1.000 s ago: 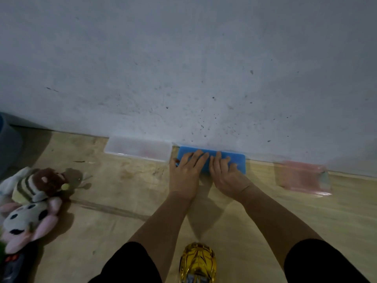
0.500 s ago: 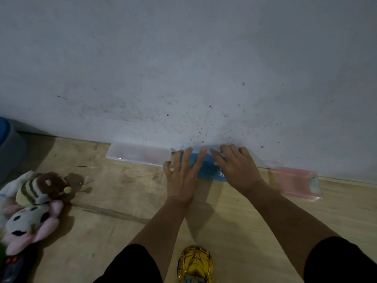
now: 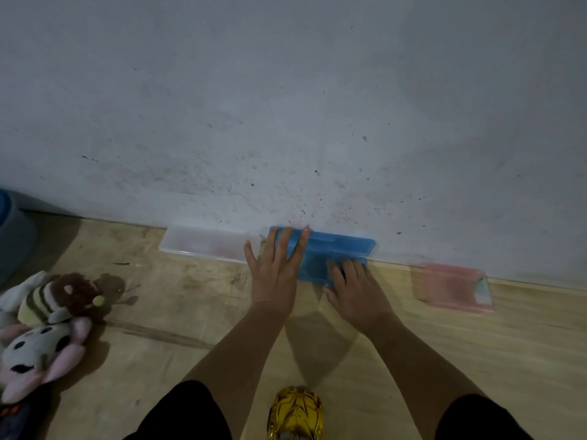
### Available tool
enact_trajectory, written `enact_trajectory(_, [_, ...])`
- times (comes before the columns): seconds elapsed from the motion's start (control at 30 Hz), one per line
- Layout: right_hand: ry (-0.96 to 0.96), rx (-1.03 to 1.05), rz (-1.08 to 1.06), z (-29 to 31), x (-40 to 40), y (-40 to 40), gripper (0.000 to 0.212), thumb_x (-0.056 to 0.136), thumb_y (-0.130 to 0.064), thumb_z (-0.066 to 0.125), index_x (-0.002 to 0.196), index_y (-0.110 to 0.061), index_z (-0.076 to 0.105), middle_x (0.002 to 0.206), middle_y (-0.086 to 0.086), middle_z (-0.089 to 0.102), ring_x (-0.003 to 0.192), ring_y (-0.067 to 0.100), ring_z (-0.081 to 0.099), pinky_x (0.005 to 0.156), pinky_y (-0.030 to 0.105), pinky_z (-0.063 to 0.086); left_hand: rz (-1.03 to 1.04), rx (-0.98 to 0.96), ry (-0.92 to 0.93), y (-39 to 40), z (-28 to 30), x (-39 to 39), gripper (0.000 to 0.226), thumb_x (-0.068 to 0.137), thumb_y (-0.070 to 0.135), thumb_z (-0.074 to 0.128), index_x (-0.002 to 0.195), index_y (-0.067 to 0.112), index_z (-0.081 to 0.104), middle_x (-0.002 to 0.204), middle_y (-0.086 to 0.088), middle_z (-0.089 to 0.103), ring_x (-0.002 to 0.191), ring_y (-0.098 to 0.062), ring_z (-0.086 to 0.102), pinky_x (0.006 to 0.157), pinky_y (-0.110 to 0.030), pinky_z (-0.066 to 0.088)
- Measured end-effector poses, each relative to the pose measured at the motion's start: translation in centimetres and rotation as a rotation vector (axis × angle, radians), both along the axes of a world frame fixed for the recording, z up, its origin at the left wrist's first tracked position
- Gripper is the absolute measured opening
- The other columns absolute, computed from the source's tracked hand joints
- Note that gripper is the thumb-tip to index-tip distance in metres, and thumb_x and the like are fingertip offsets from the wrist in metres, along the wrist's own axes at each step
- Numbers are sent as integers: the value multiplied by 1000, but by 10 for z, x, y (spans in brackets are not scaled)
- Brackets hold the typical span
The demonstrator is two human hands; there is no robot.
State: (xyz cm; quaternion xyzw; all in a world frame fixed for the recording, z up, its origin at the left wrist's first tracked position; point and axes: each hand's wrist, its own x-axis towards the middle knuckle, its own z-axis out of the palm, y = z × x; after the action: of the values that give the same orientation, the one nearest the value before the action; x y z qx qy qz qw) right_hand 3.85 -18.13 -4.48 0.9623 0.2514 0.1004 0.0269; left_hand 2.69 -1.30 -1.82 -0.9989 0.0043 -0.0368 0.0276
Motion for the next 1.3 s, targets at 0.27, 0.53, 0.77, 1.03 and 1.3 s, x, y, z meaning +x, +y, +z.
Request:
enact_trajectory(0.27, [-81, -37, 45, -6, 17, 1, 64, 65, -54, 74, 110, -10, 67, 82, 16, 65, 72, 27, 63, 64, 35, 55, 0, 59, -70, 1, 4, -1, 102, 68, 11, 72, 147, 30, 10, 146, -5, 39, 136, -25, 34, 101, -62, 30])
enact_trajectory(0.53, [34, -49, 93, -5, 21, 1, 62, 70, -54, 70, 109, -6, 65, 79, 15, 69, 69, 26, 67, 58, 33, 56, 15, 65, -105, -1, 7, -1, 102, 61, 20, 83, 146, 30, 26, 141, -5, 46, 132, -25, 42, 97, -62, 35])
enact_trajectory(0.77, [328, 94, 28, -1, 34, 4, 76, 82, -65, 45, 139, -18, 26, 120, 12, 61, 101, 25, 62, 84, 35, 52, -2, 63, -153, 1, 6, 1, 104, 51, 17, 87, 141, 29, 38, 134, -7, 54, 125, -26, 50, 91, -61, 41])
enact_trajectory(1.03, [101, 213, 54, 36, 21, 2, 76, 62, -55, 75, 116, -5, 59, 74, 12, 71, 55, 21, 67, 47, 26, 53, 16, 14, -28, 1, 1, 2, 116, 70, 25, 77, 144, 35, -11, 152, -3, 26, 140, -25, 24, 104, -62, 23])
enact_trajectory(1.3, [-14, 310, -15, 69, 6, -4, 74, 54, -37, 85, 117, -6, 62, 96, 16, 67, 50, 16, 60, 35, 20, 47, 15, 23, 20, 3, -1, 3, 118, 80, 27, 68, 135, 35, -36, 154, -4, 10, 142, -27, 12, 106, -64, 11])
